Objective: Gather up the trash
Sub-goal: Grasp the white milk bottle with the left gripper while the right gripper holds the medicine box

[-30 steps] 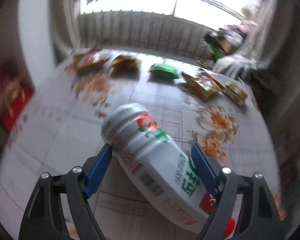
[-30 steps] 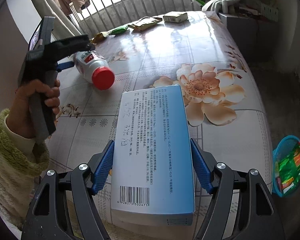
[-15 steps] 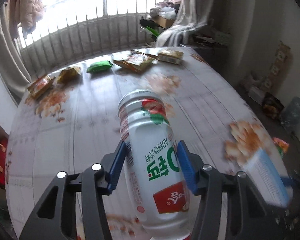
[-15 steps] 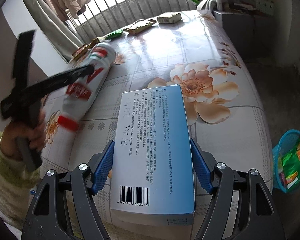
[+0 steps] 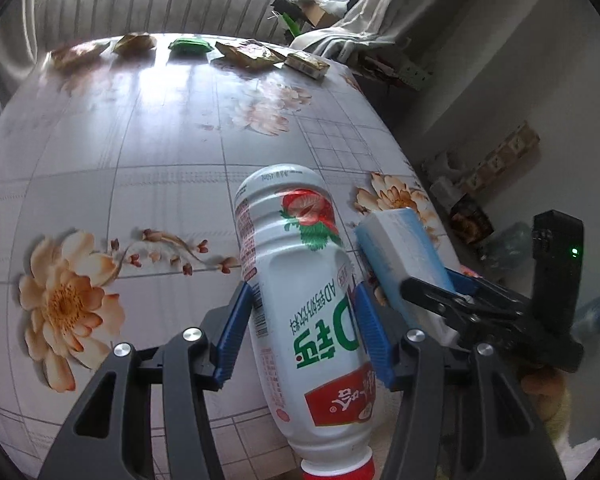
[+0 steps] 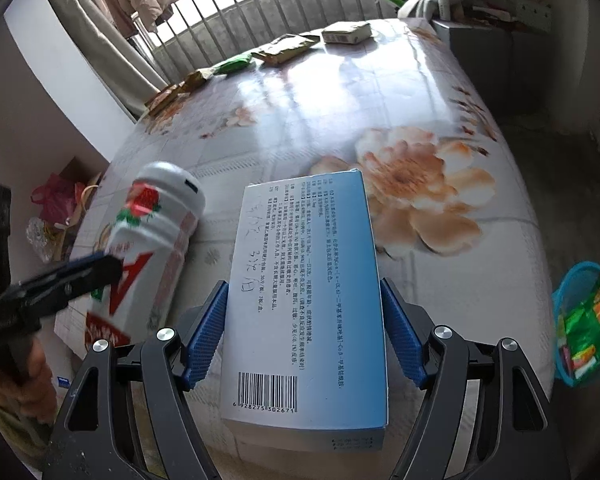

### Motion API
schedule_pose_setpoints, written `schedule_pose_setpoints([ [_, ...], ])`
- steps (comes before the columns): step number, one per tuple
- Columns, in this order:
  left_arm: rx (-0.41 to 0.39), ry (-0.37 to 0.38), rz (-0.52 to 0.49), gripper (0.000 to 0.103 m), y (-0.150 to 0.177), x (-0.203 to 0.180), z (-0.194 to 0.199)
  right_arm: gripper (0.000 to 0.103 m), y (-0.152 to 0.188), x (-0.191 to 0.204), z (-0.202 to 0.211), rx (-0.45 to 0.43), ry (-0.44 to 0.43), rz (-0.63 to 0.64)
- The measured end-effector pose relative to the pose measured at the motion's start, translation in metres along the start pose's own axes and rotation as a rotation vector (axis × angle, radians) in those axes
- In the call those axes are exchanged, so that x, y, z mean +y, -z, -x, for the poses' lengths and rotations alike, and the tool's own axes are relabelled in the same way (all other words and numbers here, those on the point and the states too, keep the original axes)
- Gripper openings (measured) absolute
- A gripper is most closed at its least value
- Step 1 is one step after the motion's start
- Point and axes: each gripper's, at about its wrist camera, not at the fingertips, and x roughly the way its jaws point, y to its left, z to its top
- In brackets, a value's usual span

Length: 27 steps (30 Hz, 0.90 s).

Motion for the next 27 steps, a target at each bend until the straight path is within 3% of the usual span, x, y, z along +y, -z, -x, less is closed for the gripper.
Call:
schedule_pose_setpoints([
  [3, 0.003, 0.051, 0.077, 0.053, 0.000, 0.011, 0.003, 0.074, -0.011, 0.001, -0.003, -0.025, 0.000, -0.029],
  [6, -0.035, 0.104, 0.153, 0.058, -0.001, 0.027, 0.015, 0.083, -0.016, 0.000, 0.015, -0.117, -0.031, -0.075],
  [11, -0.082, 0.091, 0.199, 0.059, -0.002, 0.049, 0.030, 0.083, -0.016, 0.021, 0.040, -0.166, -0.119, -0.054],
  [16, -0.091, 0.072, 0.241, 0.059, 0.002, 0.064, 0.034, 0.083, -0.007, 0.076, 0.027, -0.065, -0.303, 0.024],
  [20, -0.098, 0.090, 0.311, 0.059, 0.006, 0.082, 0.040, 0.071, -0.003, 0.105, -0.010, 0.060, -0.281, 0.056],
  [27, -0.153, 0.069, 0.339, 0.059, 0.009, 0.103, 0.060, 0.066, -0.011, 0.116, -0.041, 0.132, -0.267, 0.021],
])
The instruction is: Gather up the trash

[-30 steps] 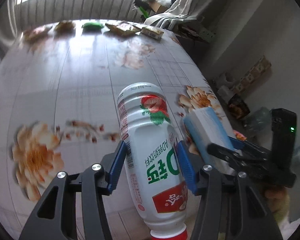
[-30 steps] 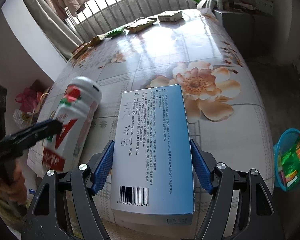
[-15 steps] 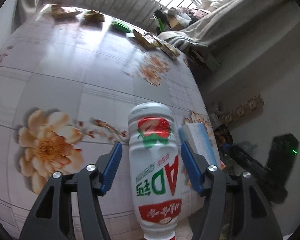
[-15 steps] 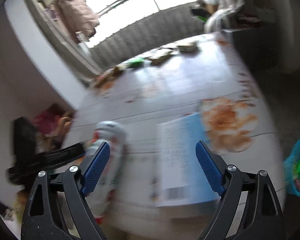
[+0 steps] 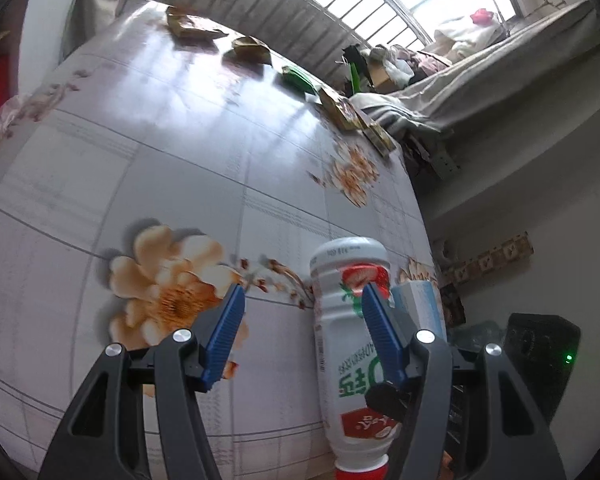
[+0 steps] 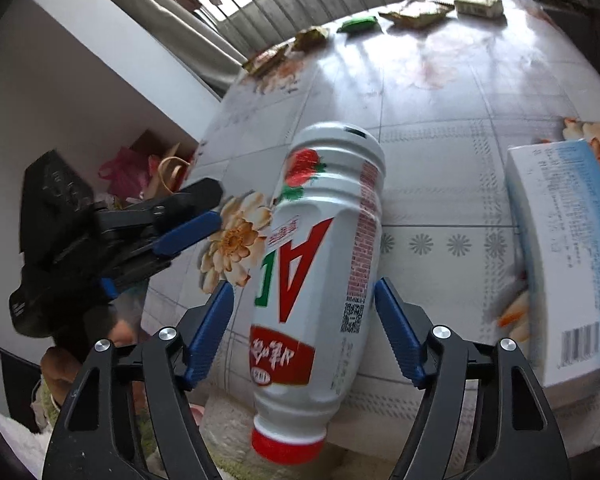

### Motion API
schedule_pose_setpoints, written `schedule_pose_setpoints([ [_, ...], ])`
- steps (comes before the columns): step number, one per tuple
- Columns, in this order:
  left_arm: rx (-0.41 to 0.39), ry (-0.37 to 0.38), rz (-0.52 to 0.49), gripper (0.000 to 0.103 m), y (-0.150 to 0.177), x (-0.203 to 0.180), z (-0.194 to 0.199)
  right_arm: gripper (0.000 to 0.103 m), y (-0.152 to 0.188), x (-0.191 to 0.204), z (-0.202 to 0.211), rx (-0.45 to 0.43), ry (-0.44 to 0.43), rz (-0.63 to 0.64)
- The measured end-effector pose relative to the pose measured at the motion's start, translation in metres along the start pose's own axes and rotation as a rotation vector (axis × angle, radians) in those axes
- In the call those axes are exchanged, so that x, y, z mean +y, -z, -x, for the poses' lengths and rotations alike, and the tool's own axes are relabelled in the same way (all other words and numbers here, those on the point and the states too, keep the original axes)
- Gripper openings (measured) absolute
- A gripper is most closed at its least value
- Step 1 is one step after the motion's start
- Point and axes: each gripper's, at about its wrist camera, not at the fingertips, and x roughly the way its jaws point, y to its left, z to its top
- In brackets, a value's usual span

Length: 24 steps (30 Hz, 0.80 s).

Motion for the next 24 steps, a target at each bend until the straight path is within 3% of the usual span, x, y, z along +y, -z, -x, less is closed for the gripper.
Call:
schedule_pose_setpoints([
  [4, -0.007, 0.002, 0.015, 0.059, 0.000, 0.008, 0.003, 0.059, -0.004, -0.001, -0.019, 0.032, 0.001, -0.042],
  [12, -0.013, 0.002, 0.017, 0.059, 0.002, 0.010, 0.007, 0.057, 0.006, -0.017, -0.018, 0.040, -0.117, -0.121],
  [17, -0.001, 0.002, 0.007, 0.059, 0.003, 0.006, 0.005, 0.056, 0.012, -0.026, 0.014, -0.017, -0.129, -0.120],
  [24, 0.053, 0.029, -0.045, 0.059, 0.006, -0.022, -0.012, 0.056, 0.026, -0.053, 0.094, -0.155, -0.105, -0.143],
])
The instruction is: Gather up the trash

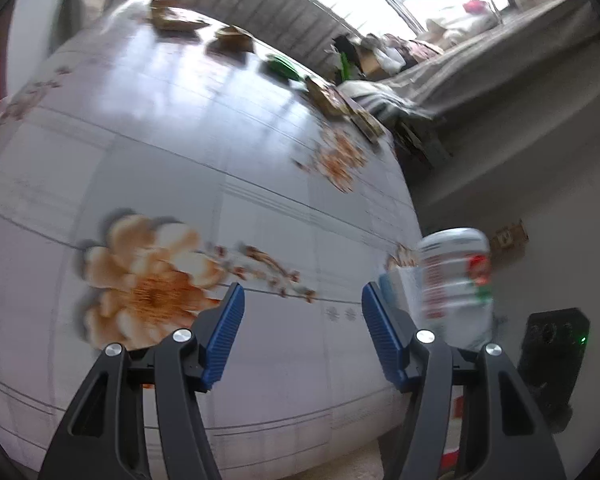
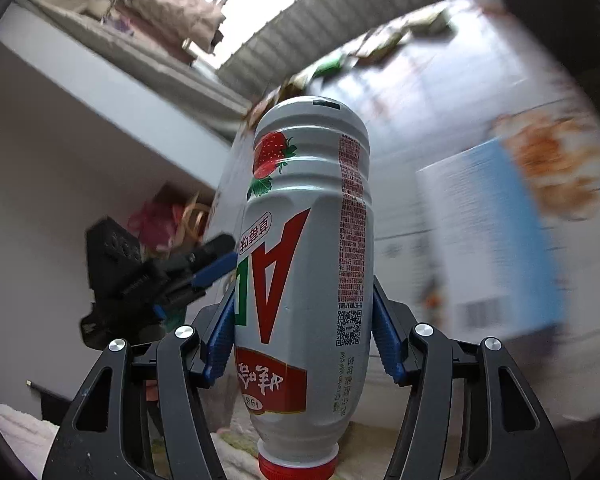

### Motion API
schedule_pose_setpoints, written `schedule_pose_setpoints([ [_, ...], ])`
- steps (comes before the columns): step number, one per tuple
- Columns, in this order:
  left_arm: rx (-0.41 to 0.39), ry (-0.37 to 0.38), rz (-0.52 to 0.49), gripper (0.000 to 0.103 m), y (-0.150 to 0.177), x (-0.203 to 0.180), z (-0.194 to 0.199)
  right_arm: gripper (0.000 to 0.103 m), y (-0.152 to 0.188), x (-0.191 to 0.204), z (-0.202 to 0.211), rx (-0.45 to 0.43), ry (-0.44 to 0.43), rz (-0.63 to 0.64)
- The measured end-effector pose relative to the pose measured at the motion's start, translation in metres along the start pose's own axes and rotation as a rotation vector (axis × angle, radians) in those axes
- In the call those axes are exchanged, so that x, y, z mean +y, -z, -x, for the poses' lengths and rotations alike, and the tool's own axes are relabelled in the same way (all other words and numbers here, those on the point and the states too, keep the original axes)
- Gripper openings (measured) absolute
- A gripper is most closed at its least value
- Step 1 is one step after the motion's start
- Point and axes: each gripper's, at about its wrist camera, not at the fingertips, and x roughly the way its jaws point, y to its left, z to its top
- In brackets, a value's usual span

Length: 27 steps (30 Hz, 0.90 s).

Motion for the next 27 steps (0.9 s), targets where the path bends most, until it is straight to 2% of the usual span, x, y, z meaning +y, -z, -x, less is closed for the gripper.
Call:
schedule_pose_setpoints([
  [5, 0.067, 0.045, -0.065, 0.063, 0.006, -0.031, -0.024, 0.056, 0.001, -0.045, 0.063, -0.099, 0.045, -0.099],
  [8, 0.123, 0.067, -0.107, 0.069, 0.009, -0.055, -0.045, 0.056, 0.001, -0.076, 0.083, -0.117, 0.127, -0.144],
  [13, 0.169, 0.076, -0.164, 0.073, 0.013, -0.082, -0.067, 0.056, 0.003, -0.119, 0.067, -0.040, 0.119, -0.252],
  [16, 0.180, 0.070, -0.175, 0.075, 0.013, -0.089, -0.073, 0.056, 0.004, -0.115, 0.044, 0.023, 0.108, -0.247],
  [20, 0.173, 0.053, -0.179, 0.078, 0.011, -0.092, -0.075, 0.057, 0.008, -0.100, 0.025, 0.076, 0.040, -0.228],
  [22, 0.173, 0.041, -0.178, 0.079, 0.009, -0.092, -0.077, 0.056, 0.011, -0.096, 0.018, 0.091, 0.010, -0.229],
  [25, 0.179, 0.021, -0.189, 0.080, 0.007, -0.095, -0.082, 0.056, 0.009, -0.101, 0.025, 0.078, 0.012, -0.240],
  [27, 0.183, 0.015, -0.216, 0.086, 0.008, -0.102, -0.086, 0.056, 0.010, -0.106, 0.035, 0.054, 0.029, -0.249],
])
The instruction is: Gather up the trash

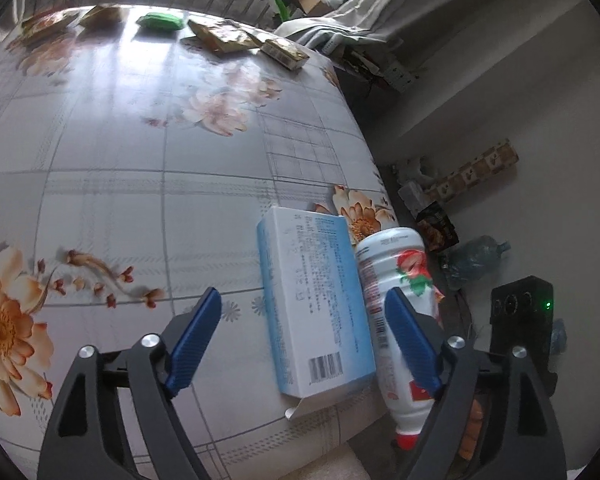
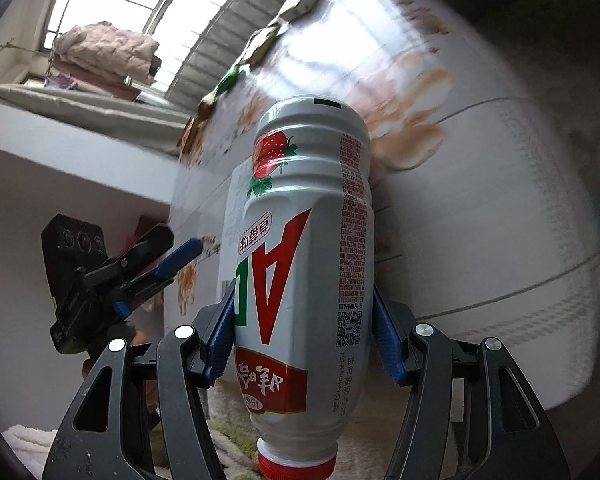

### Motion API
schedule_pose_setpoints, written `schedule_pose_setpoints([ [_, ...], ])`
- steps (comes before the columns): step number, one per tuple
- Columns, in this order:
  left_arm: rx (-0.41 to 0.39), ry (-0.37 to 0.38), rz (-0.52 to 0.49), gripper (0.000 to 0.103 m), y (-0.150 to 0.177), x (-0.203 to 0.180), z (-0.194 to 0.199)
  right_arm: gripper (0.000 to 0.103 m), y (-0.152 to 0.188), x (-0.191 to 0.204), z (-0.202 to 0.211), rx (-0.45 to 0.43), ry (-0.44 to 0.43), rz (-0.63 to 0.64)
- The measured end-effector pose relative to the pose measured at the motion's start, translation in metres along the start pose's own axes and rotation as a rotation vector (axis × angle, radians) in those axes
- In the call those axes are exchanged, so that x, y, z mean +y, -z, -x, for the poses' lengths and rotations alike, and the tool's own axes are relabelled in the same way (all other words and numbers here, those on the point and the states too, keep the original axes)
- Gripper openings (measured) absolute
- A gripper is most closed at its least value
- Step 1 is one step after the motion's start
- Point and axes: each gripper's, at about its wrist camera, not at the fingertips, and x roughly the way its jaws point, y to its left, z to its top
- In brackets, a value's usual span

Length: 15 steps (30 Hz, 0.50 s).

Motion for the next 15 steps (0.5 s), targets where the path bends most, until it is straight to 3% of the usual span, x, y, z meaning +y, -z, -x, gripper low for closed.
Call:
schedule_pose_setpoints([
  [6, 0.020, -0.036, -0.051, 0.093, -0.004, -0.023, -0.020, 0.057, 0.013, -0.022, 0.035, -0.085, 0.056, -0.041],
  [11, 0.034, -0.166, -0.128, 0.093, -0.004, -0.041, -0.044, 0.057, 0.016, -0.027, 0.029, -0.106, 0.060, -0.072],
  [15, 0.055, -0.206, -0.144, 0.093, -0.004, -0.043, -0.059, 0.057, 0.018, -0.029, 0.030, -0.118, 0.061, -0.074],
])
